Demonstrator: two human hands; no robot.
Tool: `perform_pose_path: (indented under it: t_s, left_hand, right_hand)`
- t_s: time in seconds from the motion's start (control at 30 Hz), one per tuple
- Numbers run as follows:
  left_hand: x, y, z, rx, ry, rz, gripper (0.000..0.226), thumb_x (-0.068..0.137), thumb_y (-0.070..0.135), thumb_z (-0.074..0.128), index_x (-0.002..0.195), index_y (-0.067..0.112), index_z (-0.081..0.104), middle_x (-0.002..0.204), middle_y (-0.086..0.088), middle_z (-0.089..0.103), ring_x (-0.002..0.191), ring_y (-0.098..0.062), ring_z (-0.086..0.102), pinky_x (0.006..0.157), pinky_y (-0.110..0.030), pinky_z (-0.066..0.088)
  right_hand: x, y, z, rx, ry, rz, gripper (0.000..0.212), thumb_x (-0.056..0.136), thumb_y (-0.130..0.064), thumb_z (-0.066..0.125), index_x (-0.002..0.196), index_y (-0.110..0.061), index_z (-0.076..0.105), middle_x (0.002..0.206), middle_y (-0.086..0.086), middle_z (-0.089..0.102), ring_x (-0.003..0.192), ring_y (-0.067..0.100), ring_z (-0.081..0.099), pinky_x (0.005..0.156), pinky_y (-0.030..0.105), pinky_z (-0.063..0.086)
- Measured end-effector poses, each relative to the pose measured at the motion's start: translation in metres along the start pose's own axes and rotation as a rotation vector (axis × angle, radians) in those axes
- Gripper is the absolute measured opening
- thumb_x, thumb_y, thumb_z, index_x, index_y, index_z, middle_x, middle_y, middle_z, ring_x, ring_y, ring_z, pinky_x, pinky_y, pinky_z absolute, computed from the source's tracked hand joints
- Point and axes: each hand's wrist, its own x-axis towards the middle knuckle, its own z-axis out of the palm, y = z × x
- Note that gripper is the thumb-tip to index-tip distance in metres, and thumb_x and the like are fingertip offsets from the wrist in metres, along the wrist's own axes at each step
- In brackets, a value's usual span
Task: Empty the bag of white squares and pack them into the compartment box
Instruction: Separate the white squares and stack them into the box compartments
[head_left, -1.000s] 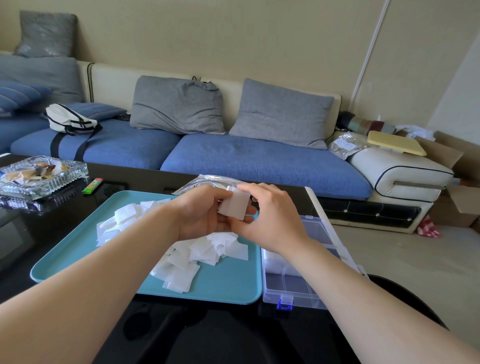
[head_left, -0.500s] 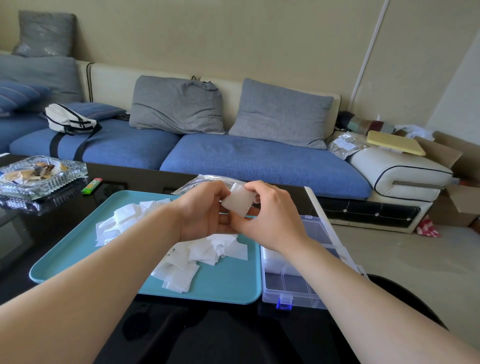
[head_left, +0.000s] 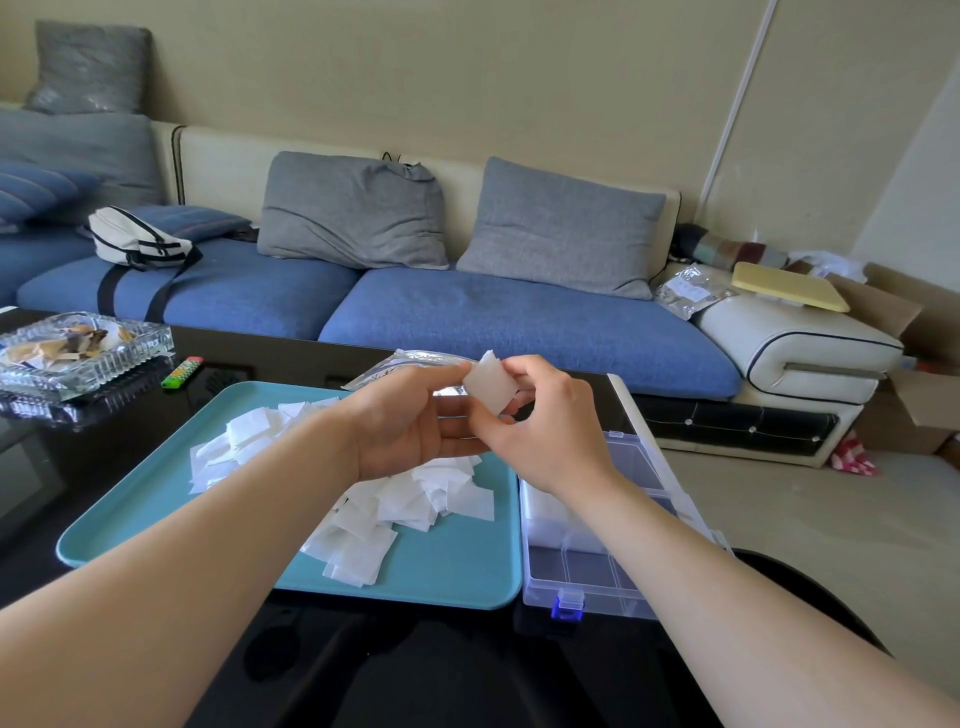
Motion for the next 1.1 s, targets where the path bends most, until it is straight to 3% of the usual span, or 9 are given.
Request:
perform_pose_path:
  t_s: [0.13, 0.4, 0.57, 0.67, 0.8, 0.93, 1.1]
  left_hand:
    - [-0.002, 0.002, 0.002, -0.002, -0.005, 0.016, 0.037, 0.110, 0.024, 0.046, 0.134, 0.003, 0.064, 0.131, -0.022, 0.070, 0.126, -0.034, 0.066, 0.112, -0.052, 0.048]
    - [-0.004, 0.004, 0.003, 0.015, -0.029, 0.015, 0.034, 0.106, 0.018, 0.053, 0.133, 0.001, 0.066, 0.129, -0.021, 0.071, 0.123, -0.033, 0.068, 0.110, -0.049, 0.050]
    - [-0.005, 0.004, 0.000, 0.014, -0.028, 0.008, 0.034, 0.105, 0.018, 0.056, 0.132, 0.002, 0.067, 0.128, -0.021, 0.071, 0.123, -0.033, 0.068, 0.109, -0.049, 0.051]
    - [-0.004, 0.003, -0.001, 0.026, -0.012, 0.035, 0.026, 0.104, 0.017, 0.059, 0.123, 0.003, 0.070, 0.116, -0.015, 0.075, 0.108, -0.026, 0.074, 0.103, -0.044, 0.054]
    - [0.001, 0.000, -0.003, 0.061, 0.073, 0.081, 0.022, 0.103, 0.015, 0.063, 0.118, 0.001, 0.071, 0.103, -0.011, 0.077, 0.091, -0.019, 0.075, 0.100, -0.042, 0.057]
    - [0.006, -0.003, -0.007, 0.136, 0.229, 0.104, 0.016, 0.099, 0.004, 0.067, 0.114, 0.003, 0.074, 0.111, -0.015, 0.078, 0.102, -0.026, 0.076, 0.098, -0.043, 0.060]
    - [0.010, -0.005, -0.013, 0.285, 0.341, 0.143, 0.019, 0.091, 0.001, 0.077, 0.105, 0.006, 0.065, 0.113, -0.018, 0.075, 0.098, -0.027, 0.078, 0.082, -0.040, 0.065]
  right_hand:
    - [0.001, 0.002, 0.003, 0.023, 0.000, -0.007, 0.039, 0.080, -0.043, 0.083, 0.113, -0.027, 0.071, 0.093, -0.015, 0.074, 0.084, 0.003, 0.069, 0.068, 0.017, 0.053]
    - [-0.001, 0.002, 0.003, 0.065, -0.079, -0.038, 0.037, 0.092, -0.039, 0.078, 0.123, -0.024, 0.064, 0.100, -0.016, 0.069, 0.086, 0.000, 0.066, 0.064, 0.011, 0.046]
    - [-0.001, 0.001, 0.002, 0.061, -0.118, -0.087, 0.033, 0.096, -0.037, 0.073, 0.125, -0.025, 0.064, 0.108, -0.014, 0.070, 0.092, 0.005, 0.065, 0.070, 0.010, 0.047]
    - [-0.002, -0.001, 0.001, 0.062, -0.127, -0.132, 0.028, 0.098, -0.036, 0.071, 0.124, -0.028, 0.067, 0.105, -0.017, 0.070, 0.095, 0.004, 0.063, 0.074, 0.010, 0.045]
    - [-0.002, -0.002, 0.001, 0.040, -0.168, -0.166, 0.009, 0.098, -0.031, 0.071, 0.105, -0.025, 0.070, 0.094, -0.021, 0.065, 0.094, 0.006, 0.061, 0.073, 0.011, 0.045]
    - [0.001, 0.000, 0.004, 0.068, -0.181, -0.056, 0.019, 0.098, -0.042, 0.071, 0.096, -0.024, 0.075, 0.088, -0.013, 0.074, 0.086, 0.008, 0.067, 0.070, 0.019, 0.051]
    - [0.007, 0.006, 0.008, 0.059, -0.078, 0.127, 0.029, 0.095, -0.027, 0.069, 0.072, -0.011, 0.069, 0.065, 0.000, 0.067, 0.064, 0.015, 0.061, 0.063, 0.034, 0.048]
